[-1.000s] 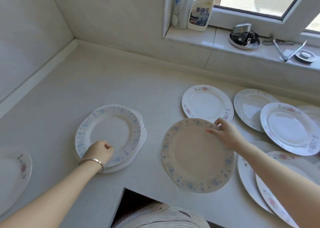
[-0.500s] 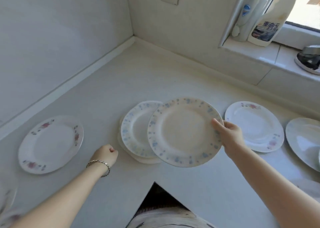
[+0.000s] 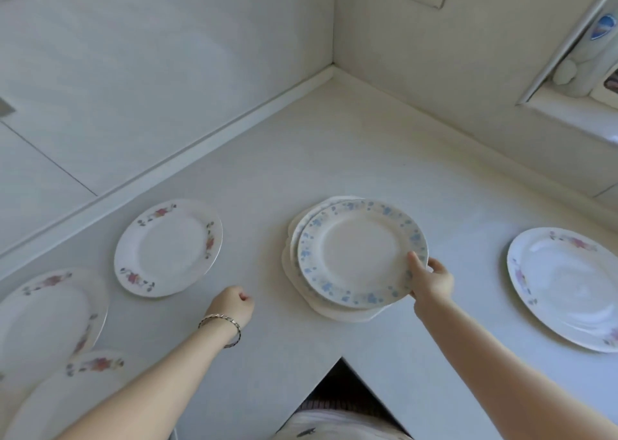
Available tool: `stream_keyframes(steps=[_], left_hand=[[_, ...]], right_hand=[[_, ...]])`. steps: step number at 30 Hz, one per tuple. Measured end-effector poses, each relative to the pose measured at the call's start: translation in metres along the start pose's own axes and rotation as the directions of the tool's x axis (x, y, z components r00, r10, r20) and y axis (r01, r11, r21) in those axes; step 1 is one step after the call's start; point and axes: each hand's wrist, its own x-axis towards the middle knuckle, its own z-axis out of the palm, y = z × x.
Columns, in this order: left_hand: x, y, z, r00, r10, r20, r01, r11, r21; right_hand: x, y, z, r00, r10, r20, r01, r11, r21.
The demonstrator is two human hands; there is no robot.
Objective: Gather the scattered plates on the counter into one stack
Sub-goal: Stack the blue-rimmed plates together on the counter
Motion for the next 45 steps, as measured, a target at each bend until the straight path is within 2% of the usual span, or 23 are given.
stream_keyframes(steps=[6,9,17,21,25,26,27,28,29,30,31,32,35,38,40,43,45], left_hand=[[-0.004,0.003,-0.002,1.000,-0.025,0.014,0.025,0.998,-0.054],[-0.002,0.004,-0.003,0.999,-0.034,0.012,0.035,0.996,-0.079],[-0.005,0.001,-0.001,0.999,-0.037,0.009,0.037,0.995,-0.098],[-0.005,-0.005,0.000,0.998,-0.054,0.009,0.055,0.989,-0.137],[-0.004,-0.010,-0.002,0.993,-0.113,0.019,0.115,0.975,-0.188],[-0.001,-0.011,-0.003,0.986,-0.162,0.029,0.164,0.950,-0.266],[0.003,-0.012,-0.005,0.970,-0.236,0.053,0.236,0.879,-0.415],[0.007,-0.013,-0.009,0.939,-0.327,0.107,0.320,0.715,-0.621],[0.010,-0.014,-0.014,0.903,-0.389,0.186,0.371,0.484,-0.793],[0.014,-0.017,-0.021,0.882,-0.411,0.231,0.356,0.259,-0.898],[0.019,-0.020,-0.030,0.873,-0.423,0.243,0.317,0.112,-0.942],[0.024,-0.024,-0.038,0.870,-0.439,0.224,0.266,0.034,-0.964],[0.037,-0.034,-0.055,0.873,-0.459,0.166,0.145,-0.080,-0.986],[0.046,-0.041,-0.060,0.875,-0.445,0.191,0.159,-0.108,-0.981],[0.049,-0.041,-0.065,0.878,-0.444,0.178,0.152,-0.094,-0.984],[0.050,-0.040,-0.077,0.897,-0.412,0.159,0.133,-0.092,-0.987],[0.047,-0.037,-0.084,0.914,-0.381,0.139,0.137,-0.031,-0.990]], right_hand=[[0.001,0.014,-0.005,0.989,-0.145,-0.018,0.133,0.945,-0.297],[0.003,0.018,-0.004,0.989,-0.146,0.008,0.136,0.895,-0.424],[0.001,0.013,0.005,0.998,-0.057,0.001,0.051,0.877,-0.478],[-0.001,0.018,0.007,0.990,0.105,0.098,-0.052,0.898,-0.438],[-0.002,0.021,0.005,0.993,0.070,0.095,-0.020,0.894,-0.447],[-0.002,0.019,0.004,0.994,0.063,0.094,-0.012,0.885,-0.465],[-0.002,0.019,0.004,0.994,0.059,0.094,-0.005,0.872,-0.490],[-0.002,0.017,0.004,0.995,0.051,0.091,0.004,0.849,-0.528],[-0.003,0.016,0.004,0.996,0.027,0.087,0.028,0.816,-0.577],[-0.005,0.015,0.003,0.997,-0.017,0.078,0.062,0.777,-0.626],[-0.008,0.013,0.001,0.994,-0.079,0.074,0.109,0.746,-0.657],[-0.011,0.012,0.000,0.984,-0.154,0.087,0.172,0.725,-0.667],[-0.017,0.007,-0.002,0.920,-0.321,0.226,0.387,0.648,-0.656],[-0.020,0.004,-0.002,0.861,-0.327,0.389,0.509,0.550,-0.663],[-0.022,0.002,-0.003,0.847,-0.294,0.443,0.530,0.535,-0.658],[-0.020,-0.002,-0.008,0.865,-0.218,0.451,0.491,0.549,-0.676],[-0.017,-0.002,-0.014,0.872,-0.194,0.450,0.475,0.563,-0.677]])
